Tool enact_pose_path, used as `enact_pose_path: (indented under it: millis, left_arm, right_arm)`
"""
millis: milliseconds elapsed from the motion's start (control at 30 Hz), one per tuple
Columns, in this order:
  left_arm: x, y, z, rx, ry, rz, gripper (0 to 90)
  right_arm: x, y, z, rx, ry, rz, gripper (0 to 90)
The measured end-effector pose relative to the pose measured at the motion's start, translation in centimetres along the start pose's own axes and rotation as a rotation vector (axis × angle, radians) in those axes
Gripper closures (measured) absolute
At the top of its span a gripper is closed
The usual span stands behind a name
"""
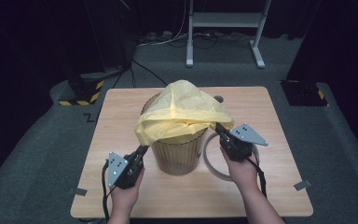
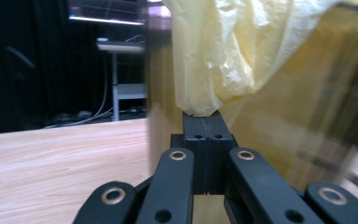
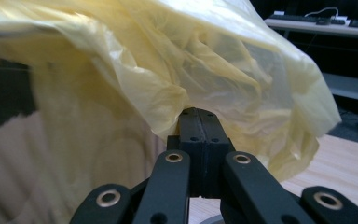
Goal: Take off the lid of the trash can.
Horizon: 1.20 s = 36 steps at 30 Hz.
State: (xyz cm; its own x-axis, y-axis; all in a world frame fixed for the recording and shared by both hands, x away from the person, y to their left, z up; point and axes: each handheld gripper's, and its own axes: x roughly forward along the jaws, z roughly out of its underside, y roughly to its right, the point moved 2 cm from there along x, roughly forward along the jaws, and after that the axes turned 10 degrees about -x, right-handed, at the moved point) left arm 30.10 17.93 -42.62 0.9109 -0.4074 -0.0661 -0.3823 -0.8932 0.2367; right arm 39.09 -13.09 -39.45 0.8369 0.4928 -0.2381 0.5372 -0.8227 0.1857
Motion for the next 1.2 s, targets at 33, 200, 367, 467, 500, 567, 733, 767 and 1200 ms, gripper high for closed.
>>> enact_pose_path:
  millis: [33,200,367,467,500,567,733,767,1200]
  left_arm:
    - [-0.1,0.0,0.1,0.008,-0.003,0.000,90.0]
    - [0.5,-1.5,1.6,-0.008,-0.050,-0.030,90.0]
    - [1.3,-2.7,3.2,-0.002,-0.128,-0.074,90.0]
    - [1.4,-2.9,3.5,-0.002,-0.135,-0.072,90.0]
    - [1.3,-2.7,3.5,-0.002,-0.131,-0.067,90.0]
    - [1.0,-2.0,3.3,0.034,-0.100,-0.025,90.0]
    - [0.8,-0.7,2.9,0.074,-0.062,0.005,90.0]
    - [0.8,-0.6,2.9,0.075,-0.060,0.004,90.0]
    - [-0.4,-0.1,2.2,0.078,-0.020,-0.052,55.8]
  right_arm:
    - [0.2,0.2,0.1,0.009,-0.008,0.000,90.0]
    - [-0.8,-0.6,-0.6,0.005,0.033,-0.013,90.0]
    - [-2.7,-1.7,-2.1,-0.034,0.103,-0.026,90.0]
    - [-3.3,-1.9,-2.4,-0.046,0.119,-0.032,90.0]
    - [-3.2,-1.8,-2.2,-0.050,0.113,-0.034,90.0]
    - [-2.8,-1.6,-1.8,-0.047,0.091,-0.022,90.0]
    - [-0.6,0.5,-0.2,0.008,0.025,0.007,90.0]
    - [-0.4,0.6,-0.2,0.005,0.017,0.021,90.0]
    - [-4.2,-1.1,-1.8,0.002,0.142,0.005,71.7]
